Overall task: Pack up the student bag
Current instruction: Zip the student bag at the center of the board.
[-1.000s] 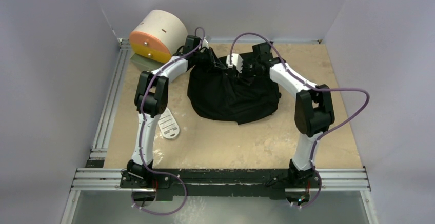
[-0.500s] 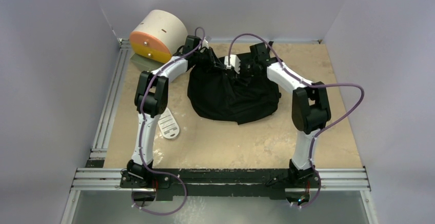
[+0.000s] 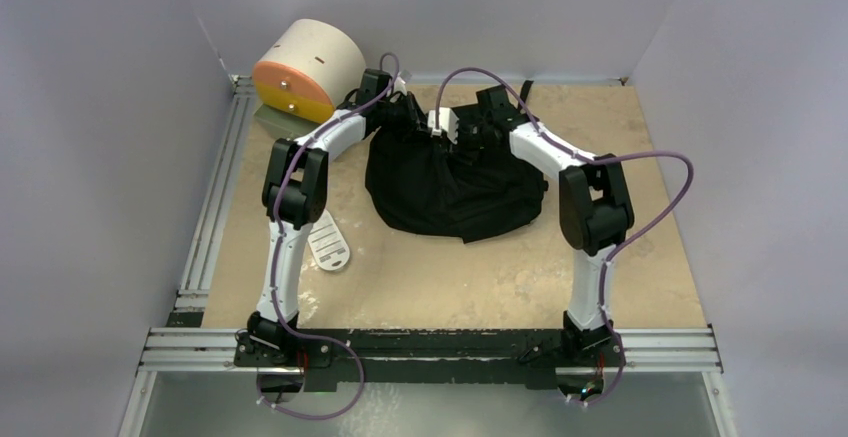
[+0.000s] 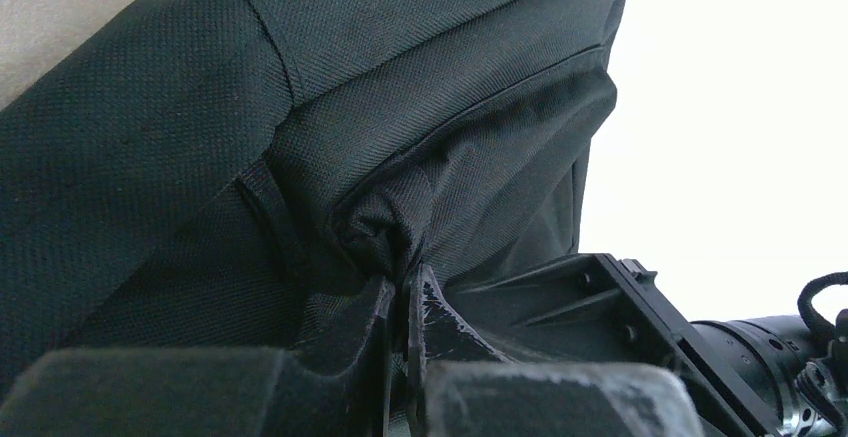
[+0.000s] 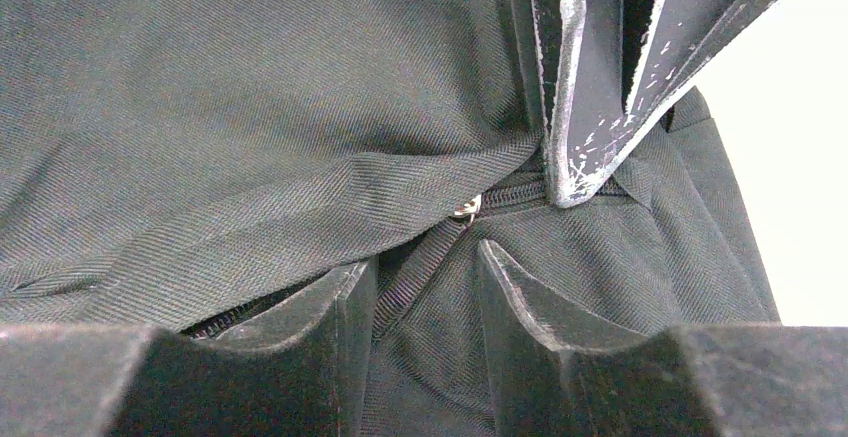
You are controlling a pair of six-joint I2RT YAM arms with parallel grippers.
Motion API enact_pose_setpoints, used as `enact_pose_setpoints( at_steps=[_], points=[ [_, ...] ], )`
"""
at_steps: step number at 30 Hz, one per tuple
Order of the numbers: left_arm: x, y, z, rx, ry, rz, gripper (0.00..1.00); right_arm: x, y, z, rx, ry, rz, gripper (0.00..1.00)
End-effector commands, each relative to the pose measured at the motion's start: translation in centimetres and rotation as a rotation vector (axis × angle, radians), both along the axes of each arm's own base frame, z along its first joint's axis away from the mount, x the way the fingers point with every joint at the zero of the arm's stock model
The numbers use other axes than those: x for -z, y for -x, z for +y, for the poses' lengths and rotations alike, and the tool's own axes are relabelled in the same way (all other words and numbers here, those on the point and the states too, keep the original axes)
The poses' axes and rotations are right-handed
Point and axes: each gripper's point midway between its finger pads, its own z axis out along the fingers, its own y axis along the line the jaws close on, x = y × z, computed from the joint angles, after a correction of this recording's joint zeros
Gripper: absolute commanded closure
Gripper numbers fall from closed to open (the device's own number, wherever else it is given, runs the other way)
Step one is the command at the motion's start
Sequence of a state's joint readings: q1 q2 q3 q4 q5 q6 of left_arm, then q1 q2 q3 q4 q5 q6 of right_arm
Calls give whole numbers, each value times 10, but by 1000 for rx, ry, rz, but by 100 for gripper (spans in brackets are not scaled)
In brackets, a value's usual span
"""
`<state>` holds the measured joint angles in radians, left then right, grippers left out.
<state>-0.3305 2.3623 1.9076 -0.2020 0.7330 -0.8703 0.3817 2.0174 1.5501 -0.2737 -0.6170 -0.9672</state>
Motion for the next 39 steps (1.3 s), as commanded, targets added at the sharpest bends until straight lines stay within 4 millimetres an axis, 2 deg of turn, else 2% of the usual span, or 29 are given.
enact_pose_setpoints(
  at_steps=[1,4,6,9,12,13,23,32,39],
  points=[
    [-55,-4,-1,36,59,-122,100,-11,-12,9,-2,-21,-43,58],
    [-55,-3,-3,39,60,-121,100,-7,-12,10,-4,-19,-34,68],
    [-54,-3,-3,39,59,-120,100,-6,-12,10,-2,-19,-32,83],
    [-55,-3,-3,39,59,-121,100,-8,-12,9,10,-24,-32,99],
    [-55,-3,-2,36,57,-124,100,-15,-8,7,22,-35,-46,100],
    [-56,-4,-2,36,58,-127,100,-23,-6,5,34,-41,-68,100],
    [-57,-13,-3,29,51,-138,100,-32,44,-12,31,-54,-72,100],
    [-54,-24,-2,17,45,-142,100,-31,87,-12,35,-40,-34,100],
    [-50,-34,-1,2,38,-143,100,-43,107,-5,27,-45,-40,100]
  ],
)
